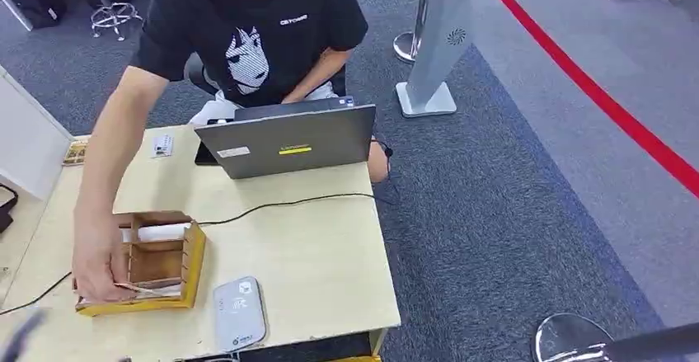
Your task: Pass the card to the sensor for recognition and then transmit it.
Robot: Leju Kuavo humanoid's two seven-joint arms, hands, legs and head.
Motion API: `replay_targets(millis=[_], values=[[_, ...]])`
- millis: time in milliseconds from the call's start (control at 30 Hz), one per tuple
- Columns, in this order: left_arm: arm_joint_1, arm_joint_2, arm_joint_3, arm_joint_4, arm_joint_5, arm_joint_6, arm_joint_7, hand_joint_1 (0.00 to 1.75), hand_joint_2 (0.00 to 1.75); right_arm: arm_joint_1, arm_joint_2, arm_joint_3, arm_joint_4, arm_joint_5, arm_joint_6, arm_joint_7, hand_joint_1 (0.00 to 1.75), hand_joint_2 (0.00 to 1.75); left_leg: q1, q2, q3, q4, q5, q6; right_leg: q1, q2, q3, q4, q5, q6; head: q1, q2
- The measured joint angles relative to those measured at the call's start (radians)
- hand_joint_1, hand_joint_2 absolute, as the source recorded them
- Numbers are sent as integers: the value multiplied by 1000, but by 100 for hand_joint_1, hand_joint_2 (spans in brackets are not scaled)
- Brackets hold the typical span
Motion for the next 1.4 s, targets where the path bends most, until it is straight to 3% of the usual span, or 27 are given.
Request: replay_targets(millis=[233,367,867,1000,1133,1167,1233,1267,1333,1400], values=[[-6,-67,-1,-59,-2,10,0,0,175,-2,0,-3,0,1,3,-1,0,175,1,0,-1,0,0,0,0,0,0,0,0,0,-4,0],[-6,-66,-9,-67,0,58,0,0,175,-4,0,-11,1,21,8,-5,0,175,1,0,-1,0,0,0,0,0,0,0,0,0,-4,0],[-6,-65,-37,-70,5,76,0,0,175,-13,0,-26,6,61,11,-20,0,175,1,0,-1,0,0,0,0,0,0,0,0,0,-4,0],[-17,-69,-40,-76,30,56,28,0,175,-13,0,-27,7,99,68,-95,0,175,1,0,-1,0,0,0,0,0,0,0,0,0,-3,0],[-54,-91,-5,-91,100,-6,107,0,175,-21,0,-58,10,128,228,-245,0,175,1,0,-1,0,0,0,0,0,0,0,0,0,-4,0],[-57,-94,9,-92,130,-8,128,0,175,-12,0,-44,3,63,228,-242,0,175,0,0,0,0,0,0,0,0,0,0,0,0,-3,0],[-63,-100,39,-92,162,20,153,0,175,46,2,50,-63,-153,155,-170,0,175,0,-4,0,0,0,0,0,-3,0,0,-1,1,-4,0],[-63,-101,58,-92,185,51,163,0,175,99,4,142,-138,-279,75,-112,0,175,0,-7,-1,0,0,0,0,-6,0,0,-2,1,-2,0],[-63,-103,97,-92,231,98,177,0,175,210,13,331,-278,-400,-39,-17,0,175,1,-6,-3,0,0,0,1,-5,1,1,-2,1,-2,0],[-70,-107,140,-88,248,142,217,0,175,268,12,515,-369,-369,-66,12,0,175,3,3,-3,0,-2,-3,3,4,-1,1,-1,-1,-1,0]])
